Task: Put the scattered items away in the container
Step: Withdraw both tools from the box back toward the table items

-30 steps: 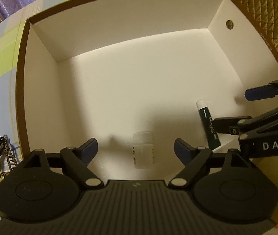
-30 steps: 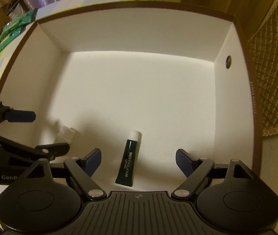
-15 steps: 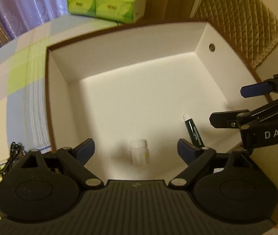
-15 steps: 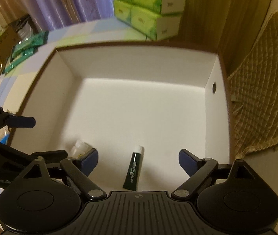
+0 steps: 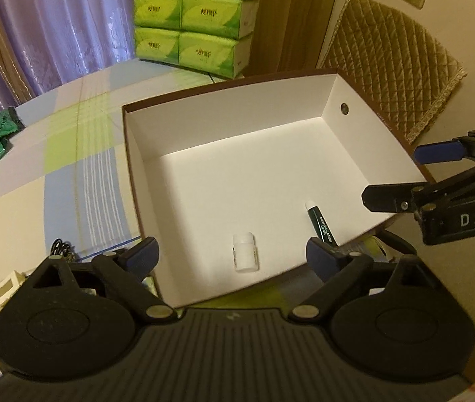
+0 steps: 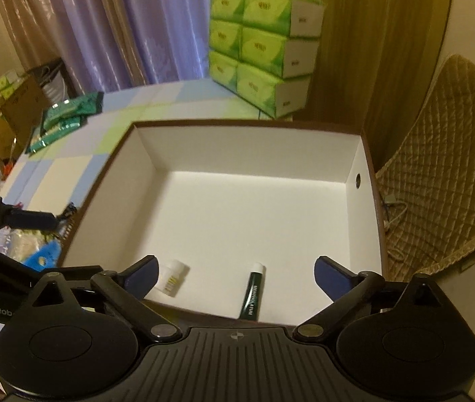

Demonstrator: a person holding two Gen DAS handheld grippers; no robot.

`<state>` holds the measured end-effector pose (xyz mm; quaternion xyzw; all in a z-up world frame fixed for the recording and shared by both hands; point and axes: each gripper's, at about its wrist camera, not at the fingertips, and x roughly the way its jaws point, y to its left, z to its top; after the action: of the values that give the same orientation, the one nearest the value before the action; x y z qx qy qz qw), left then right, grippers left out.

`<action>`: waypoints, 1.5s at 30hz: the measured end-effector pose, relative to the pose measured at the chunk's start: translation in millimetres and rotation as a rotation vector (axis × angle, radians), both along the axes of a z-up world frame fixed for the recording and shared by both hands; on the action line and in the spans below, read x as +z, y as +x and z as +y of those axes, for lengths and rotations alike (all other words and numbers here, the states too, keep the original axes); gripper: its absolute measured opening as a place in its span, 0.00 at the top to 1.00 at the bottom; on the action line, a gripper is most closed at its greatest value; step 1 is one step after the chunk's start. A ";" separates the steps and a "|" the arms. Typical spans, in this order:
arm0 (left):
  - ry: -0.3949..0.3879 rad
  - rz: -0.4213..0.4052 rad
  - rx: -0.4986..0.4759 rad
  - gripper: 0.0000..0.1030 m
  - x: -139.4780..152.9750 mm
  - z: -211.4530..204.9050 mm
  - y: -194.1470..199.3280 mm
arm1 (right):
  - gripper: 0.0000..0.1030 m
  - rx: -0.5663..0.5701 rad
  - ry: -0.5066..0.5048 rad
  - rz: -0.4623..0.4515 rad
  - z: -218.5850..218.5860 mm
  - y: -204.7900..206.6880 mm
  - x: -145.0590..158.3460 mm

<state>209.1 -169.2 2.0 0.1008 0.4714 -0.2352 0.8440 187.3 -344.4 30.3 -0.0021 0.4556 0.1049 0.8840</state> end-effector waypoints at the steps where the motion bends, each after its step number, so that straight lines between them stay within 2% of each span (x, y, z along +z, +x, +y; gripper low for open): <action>1: -0.003 -0.005 0.001 0.10 1.9 3.3 -4.2 | 0.04 -0.001 0.001 -0.011 2.5 -4.5 2.5; 15: -0.038 -0.067 0.048 0.05 24.2 79.3 -59.2 | 0.02 0.028 0.015 -0.104 59.1 -72.4 16.7; 25: -0.061 -0.099 0.088 0.05 32.6 138.9 -99.1 | 0.02 0.033 0.012 -0.159 98.2 -104.3 9.0; 33: -0.051 -0.109 0.185 0.05 20.7 192.2 -111.2 | 0.02 0.070 0.067 -0.165 132.1 -116.5 -11.1; 39: -0.032 -0.098 0.263 0.06 4.1 229.6 -111.0 | 0.02 0.104 0.099 -0.138 164.4 -113.8 -32.1; 45: 0.002 -0.107 0.302 0.09 -11.5 259.4 -113.3 | 0.02 0.123 0.100 -0.113 191.2 -108.7 -54.7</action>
<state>95.8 90.2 -9.5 0.0418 0.4358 -0.0995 0.8936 78.5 -153.1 -24.4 0.0080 0.3981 0.1814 0.8992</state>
